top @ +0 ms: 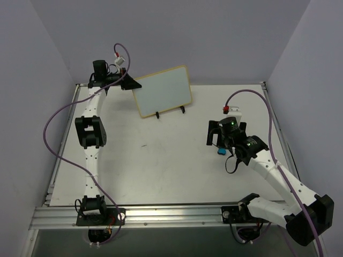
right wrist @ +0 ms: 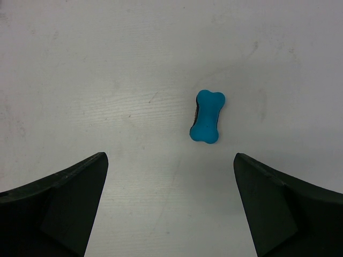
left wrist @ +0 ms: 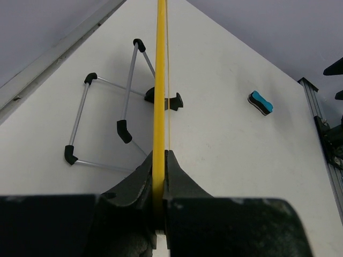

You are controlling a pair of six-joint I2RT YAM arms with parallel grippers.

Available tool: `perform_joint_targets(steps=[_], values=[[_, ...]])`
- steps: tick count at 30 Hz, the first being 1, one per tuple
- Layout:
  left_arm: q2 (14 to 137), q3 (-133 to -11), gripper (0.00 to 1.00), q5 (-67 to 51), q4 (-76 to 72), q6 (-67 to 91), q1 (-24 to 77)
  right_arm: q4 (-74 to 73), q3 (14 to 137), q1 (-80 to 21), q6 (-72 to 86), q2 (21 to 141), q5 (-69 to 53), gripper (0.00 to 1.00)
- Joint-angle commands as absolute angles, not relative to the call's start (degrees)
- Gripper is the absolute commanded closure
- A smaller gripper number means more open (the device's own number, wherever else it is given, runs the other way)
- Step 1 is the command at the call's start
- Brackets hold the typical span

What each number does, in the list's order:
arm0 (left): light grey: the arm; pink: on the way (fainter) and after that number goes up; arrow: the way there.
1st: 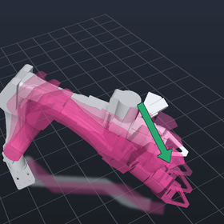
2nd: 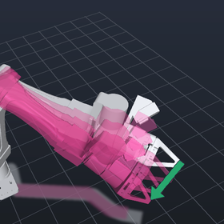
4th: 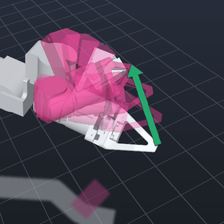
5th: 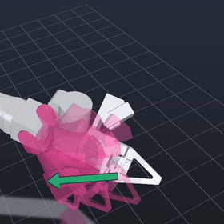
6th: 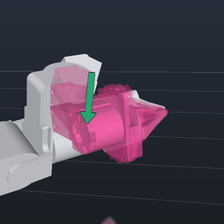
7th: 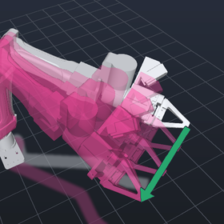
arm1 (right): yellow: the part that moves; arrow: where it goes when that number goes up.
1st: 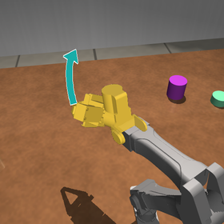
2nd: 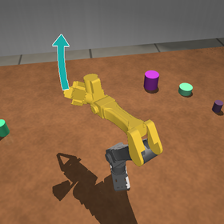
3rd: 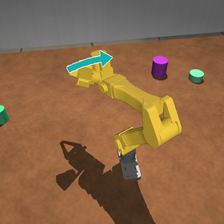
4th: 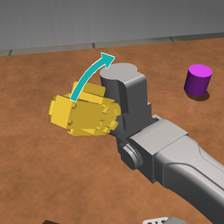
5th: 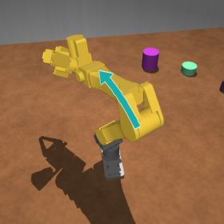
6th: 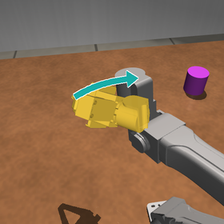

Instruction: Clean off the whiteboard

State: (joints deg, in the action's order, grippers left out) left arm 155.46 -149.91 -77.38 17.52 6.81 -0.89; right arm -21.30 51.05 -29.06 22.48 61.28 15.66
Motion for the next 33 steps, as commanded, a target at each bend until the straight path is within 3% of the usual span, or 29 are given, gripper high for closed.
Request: perform_joint_targets(steps=[1,20,33], values=[[152.67,-150.91,0.98,-72.96,31.44,-14.53,-0.62,-22.24,50.63,-29.88,22.76,60.21,17.75,0.0],[152.58,-152.93,0.98,-63.37,40.25,-18.81,2.64,-22.32,50.71,-30.67,22.94,60.38,18.19,0.0],[152.93,-154.07,0.79,-59.86,40.95,-20.3,1.58,-22.24,50.54,-31.2,23.03,60.82,18.54,0.0]])
